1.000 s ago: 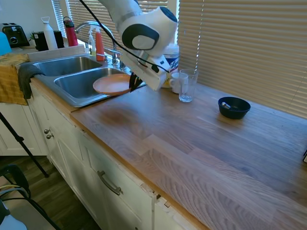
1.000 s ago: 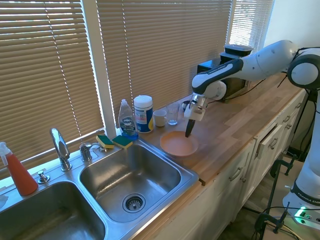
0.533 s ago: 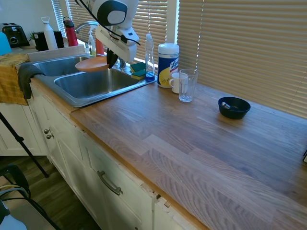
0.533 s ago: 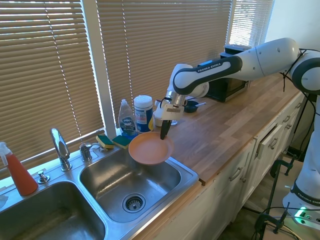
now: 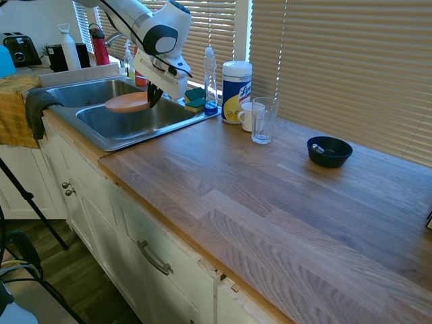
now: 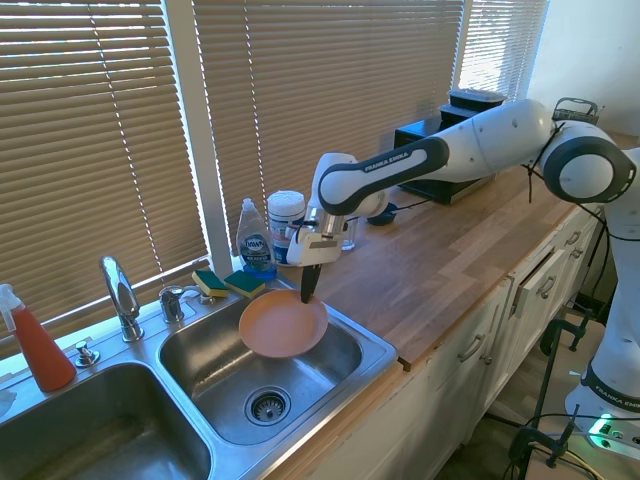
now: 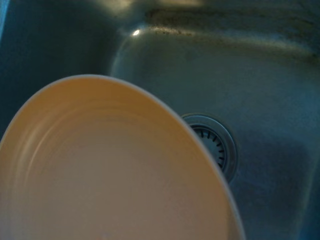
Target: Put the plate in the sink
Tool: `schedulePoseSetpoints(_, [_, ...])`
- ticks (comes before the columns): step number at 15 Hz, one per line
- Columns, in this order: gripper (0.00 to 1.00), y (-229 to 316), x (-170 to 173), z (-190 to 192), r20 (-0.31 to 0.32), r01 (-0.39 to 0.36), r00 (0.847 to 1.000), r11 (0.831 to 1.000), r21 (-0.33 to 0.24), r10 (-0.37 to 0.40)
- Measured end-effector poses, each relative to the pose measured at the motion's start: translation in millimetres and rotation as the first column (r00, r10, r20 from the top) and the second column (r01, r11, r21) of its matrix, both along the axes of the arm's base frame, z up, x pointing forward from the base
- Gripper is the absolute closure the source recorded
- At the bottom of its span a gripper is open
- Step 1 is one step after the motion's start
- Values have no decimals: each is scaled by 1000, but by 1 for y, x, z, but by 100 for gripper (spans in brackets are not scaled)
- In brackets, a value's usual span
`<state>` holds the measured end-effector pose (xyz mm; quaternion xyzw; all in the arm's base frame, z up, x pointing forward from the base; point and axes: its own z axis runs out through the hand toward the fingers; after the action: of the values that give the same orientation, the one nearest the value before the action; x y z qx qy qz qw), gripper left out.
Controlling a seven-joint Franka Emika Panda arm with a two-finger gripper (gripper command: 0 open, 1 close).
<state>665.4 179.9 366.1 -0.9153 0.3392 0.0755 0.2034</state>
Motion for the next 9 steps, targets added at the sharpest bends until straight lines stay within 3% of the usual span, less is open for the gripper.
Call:
schedulePoseSetpoints(6, [100, 75, 26, -53, -62, -34, 998, 997, -65, 30])
schedulePoseSetpoints(9, [100, 86, 41, -84, -101, -25, 995, 996, -90, 16])
